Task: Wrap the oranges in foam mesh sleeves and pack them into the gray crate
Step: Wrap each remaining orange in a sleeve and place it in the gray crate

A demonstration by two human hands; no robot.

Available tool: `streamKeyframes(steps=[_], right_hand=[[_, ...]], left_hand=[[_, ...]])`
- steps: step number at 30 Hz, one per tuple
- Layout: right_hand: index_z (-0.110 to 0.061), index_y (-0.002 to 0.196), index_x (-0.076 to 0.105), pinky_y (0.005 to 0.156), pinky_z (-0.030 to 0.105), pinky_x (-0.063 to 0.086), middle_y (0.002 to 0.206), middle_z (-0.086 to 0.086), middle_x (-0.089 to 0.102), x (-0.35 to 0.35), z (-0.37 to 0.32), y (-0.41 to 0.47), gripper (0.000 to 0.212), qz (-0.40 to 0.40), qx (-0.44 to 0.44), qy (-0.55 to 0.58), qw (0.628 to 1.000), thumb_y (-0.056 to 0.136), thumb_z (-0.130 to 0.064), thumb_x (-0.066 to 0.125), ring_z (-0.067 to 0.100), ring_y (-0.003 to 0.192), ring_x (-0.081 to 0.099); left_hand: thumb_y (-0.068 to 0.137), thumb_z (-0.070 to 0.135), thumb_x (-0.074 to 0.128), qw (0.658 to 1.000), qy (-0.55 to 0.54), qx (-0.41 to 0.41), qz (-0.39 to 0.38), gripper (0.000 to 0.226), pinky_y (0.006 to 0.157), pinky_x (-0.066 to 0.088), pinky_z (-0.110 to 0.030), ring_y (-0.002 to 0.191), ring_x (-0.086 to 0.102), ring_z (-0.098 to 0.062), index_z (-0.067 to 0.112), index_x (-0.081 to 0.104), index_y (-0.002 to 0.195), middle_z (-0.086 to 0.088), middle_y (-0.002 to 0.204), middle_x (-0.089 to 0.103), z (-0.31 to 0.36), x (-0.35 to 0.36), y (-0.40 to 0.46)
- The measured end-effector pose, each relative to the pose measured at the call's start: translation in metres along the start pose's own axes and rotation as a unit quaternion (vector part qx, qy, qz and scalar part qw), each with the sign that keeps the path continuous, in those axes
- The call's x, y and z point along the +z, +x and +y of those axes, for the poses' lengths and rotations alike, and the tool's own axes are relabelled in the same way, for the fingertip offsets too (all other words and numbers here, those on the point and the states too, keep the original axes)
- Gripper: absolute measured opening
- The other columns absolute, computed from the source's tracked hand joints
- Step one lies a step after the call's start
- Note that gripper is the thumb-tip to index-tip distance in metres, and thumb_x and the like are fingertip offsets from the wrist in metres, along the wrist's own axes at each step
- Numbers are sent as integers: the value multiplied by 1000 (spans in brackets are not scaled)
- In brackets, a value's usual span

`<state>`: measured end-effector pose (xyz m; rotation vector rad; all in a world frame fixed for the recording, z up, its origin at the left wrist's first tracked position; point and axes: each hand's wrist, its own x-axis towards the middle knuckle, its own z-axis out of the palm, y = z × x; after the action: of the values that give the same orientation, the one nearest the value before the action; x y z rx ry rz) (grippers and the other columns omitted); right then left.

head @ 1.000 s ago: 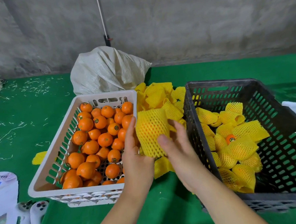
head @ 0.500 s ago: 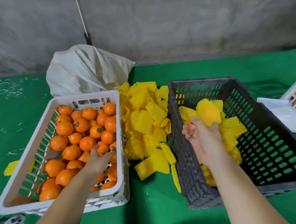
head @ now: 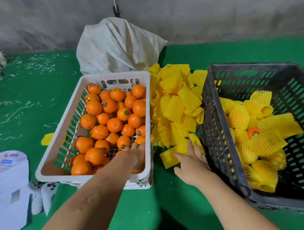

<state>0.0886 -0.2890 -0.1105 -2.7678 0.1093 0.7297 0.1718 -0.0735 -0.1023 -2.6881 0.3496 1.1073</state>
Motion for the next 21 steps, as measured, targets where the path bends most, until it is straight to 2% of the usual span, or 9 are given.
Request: streamKeyframes(steps=[4,6,10,14,16,18,21], right_hand=[[-45,152,41,127,50,7,167,12,-27,30,14,24,54,-55,50,6,997,98,-42,51,35,154,-21],[-40,152,43,126,50,10,169,9,-20,37,19,31,53,-60,66,15,996,99,-43,50,36,155,-16],[-28,143,50,123,51,20,172,-3,-1,45,17,35,46,-15,65,23,998,100,-44,47,32,155,1],[-30,150,44,120,48,25,168,-4,20,43,13,28,51,61,48,51,996,100,-43,49,28,152,17],[-30,149,46,115,43,32,157,-3,41,38,9,21,50,116,22,72,990,100,-36,52,26,142,34],[-29,139,57,109,40,39,138,-4,58,31,4,16,40,173,-4,121,978,100,-27,54,24,127,48],[-26,116,67,92,41,50,113,-4,64,19,-4,6,20,227,-24,237,944,99,-17,58,22,105,59]], left_hand=[[98,30,71,1000,-7,-4,28,90,117,41,-54,148,34,-44,14,12,165,-17,159,27,1,3,13],[99,30,70,999,-4,9,31,86,118,41,-55,148,35,-42,16,16,164,-16,160,30,0,4,15],[97,18,72,998,15,9,66,81,111,48,-51,141,44,-38,20,22,162,-12,154,40,-7,4,18],[102,21,68,997,2,6,73,74,108,51,-46,134,51,-34,23,25,162,-10,149,44,-4,2,19],[106,25,63,998,-9,13,57,71,109,52,-45,134,53,-31,22,22,164,-9,152,44,-1,2,20],[104,28,65,998,29,15,62,78,108,53,-47,136,50,-35,21,18,166,-13,154,39,-1,1,19],[100,24,68,994,78,2,78,85,102,55,-47,132,50,-40,18,16,167,-19,152,33,-2,2,19]])
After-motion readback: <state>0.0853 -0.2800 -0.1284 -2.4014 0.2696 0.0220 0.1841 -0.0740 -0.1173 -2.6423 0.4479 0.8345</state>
